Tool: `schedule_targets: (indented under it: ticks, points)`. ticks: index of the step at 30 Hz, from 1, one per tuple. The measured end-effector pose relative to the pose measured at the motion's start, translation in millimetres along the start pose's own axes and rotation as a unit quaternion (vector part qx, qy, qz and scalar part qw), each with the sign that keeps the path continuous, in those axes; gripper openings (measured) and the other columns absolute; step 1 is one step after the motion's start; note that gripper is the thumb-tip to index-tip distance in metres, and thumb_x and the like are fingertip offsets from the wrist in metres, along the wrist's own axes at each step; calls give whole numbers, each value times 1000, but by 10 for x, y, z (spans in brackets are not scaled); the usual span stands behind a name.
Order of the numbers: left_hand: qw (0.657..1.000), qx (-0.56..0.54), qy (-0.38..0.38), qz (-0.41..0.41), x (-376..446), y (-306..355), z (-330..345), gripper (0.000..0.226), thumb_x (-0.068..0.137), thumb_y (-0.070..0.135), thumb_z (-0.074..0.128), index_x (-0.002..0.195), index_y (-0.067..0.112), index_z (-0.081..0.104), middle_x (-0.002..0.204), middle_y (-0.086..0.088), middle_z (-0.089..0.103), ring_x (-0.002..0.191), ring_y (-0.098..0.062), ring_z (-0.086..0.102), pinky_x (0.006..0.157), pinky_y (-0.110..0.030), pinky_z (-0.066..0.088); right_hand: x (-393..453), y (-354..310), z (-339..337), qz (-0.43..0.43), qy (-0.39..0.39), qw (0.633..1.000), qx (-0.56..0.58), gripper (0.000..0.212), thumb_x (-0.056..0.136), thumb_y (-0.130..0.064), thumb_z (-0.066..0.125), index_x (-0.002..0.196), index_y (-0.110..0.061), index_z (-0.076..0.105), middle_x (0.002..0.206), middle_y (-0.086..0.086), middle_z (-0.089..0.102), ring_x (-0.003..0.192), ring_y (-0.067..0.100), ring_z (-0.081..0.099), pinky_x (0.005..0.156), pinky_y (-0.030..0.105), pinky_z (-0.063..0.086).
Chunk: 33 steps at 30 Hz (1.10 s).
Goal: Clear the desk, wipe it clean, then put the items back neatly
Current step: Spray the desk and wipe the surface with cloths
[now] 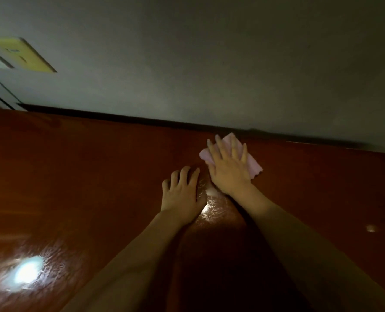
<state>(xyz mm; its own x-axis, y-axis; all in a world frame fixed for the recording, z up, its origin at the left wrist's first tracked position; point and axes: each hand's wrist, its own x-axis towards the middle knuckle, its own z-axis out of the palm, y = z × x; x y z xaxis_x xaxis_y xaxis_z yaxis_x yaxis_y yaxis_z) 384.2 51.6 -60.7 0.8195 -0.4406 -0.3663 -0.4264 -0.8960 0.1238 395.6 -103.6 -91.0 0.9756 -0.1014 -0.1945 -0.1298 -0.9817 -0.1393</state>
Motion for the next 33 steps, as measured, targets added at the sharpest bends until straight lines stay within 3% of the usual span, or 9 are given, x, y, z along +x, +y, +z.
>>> schedule_targets:
  ticks: [4, 7, 14, 18, 22, 26, 28, 31, 33]
  points:
    - [1000, -6, 3, -12, -15, 237, 26, 73, 92, 53, 37, 151, 23, 7, 155, -3, 7, 140, -24, 10, 111, -42, 15, -642, 296, 114, -5, -7, 1000, 1, 63, 96, -50, 11, 151, -21, 9, 159, 3, 7, 144, 30, -9, 112, 52, -5]
    - [1000, 2, 9, 17, 27, 459, 59, 73, 92, 54, 35, 151, 22, 5, 155, -4, 6, 140, -25, 9, 112, -44, 14, -934, 712, 81, 81, -29, 996, -8, 68, 91, -56, -3, 148, -21, -12, 155, 0, -17, 139, 23, -23, 112, 47, -12]
    - [997, 19, 13, 79, 64, 601, 143, 71, 94, 55, 33, 151, 25, 4, 155, -2, 6, 141, -24, 7, 111, -45, 13, -354, 1143, -107, 249, 6, 968, 12, 65, 100, -47, 16, 152, -15, -4, 160, 6, -8, 145, 31, -12, 115, 54, -3]
    - [995, 17, 20, 93, 46, 513, 160, 70, 93, 54, 35, 151, 26, 6, 156, -1, 7, 141, -22, 9, 111, -42, 13, -70, 803, -92, 184, 12, 983, 17, 64, 100, -46, 18, 152, -15, -2, 160, 6, -6, 145, 33, -12, 114, 56, -3]
    - [997, 21, 14, 75, -70, 482, 171, 70, 94, 54, 33, 151, 25, 7, 156, -1, 7, 141, -21, 10, 111, -39, 14, -381, 586, 15, 85, -4, 996, -8, 62, 99, -47, 9, 152, -16, -1, 160, 5, -5, 145, 33, -14, 113, 56, -6]
    - [998, 27, 5, 62, -167, 516, 164, 68, 94, 52, 33, 151, 24, 8, 156, -1, 9, 141, -22, 11, 111, -40, 16, -1171, 571, 216, 4, -5, 1000, -31, 62, 98, -48, 12, 146, -14, 30, 154, 9, 29, 143, 37, 15, 114, 58, 11]
    - [998, 28, 4, 53, -184, 549, 148, 69, 94, 52, 33, 151, 22, 8, 156, -3, 9, 141, -23, 11, 111, -41, 17, -1544, 687, 297, -7, -43, 998, -48, 59, 100, -47, 10, 144, -15, 32, 152, 8, 31, 143, 34, 15, 114, 55, 6]
    - [998, 31, -1, 60, -210, 621, 113, 71, 94, 53, 34, 151, 21, 7, 155, -3, 9, 141, -24, 11, 112, -42, 18, -1784, 962, 273, 37, -37, 996, -65, 59, 99, -49, 9, 146, -18, 29, 154, 6, 27, 146, 30, 1, 114, 53, 6]
    - [997, 28, -6, 78, -265, 620, 127, 71, 94, 53, 35, 151, 21, 7, 155, -3, 9, 141, -23, 11, 112, -42, 18, -1711, 1034, 219, 93, -15, 994, -59, 61, 98, -51, 7, 150, -21, 17, 158, 6, 11, 145, 30, -7, 115, 58, 5]
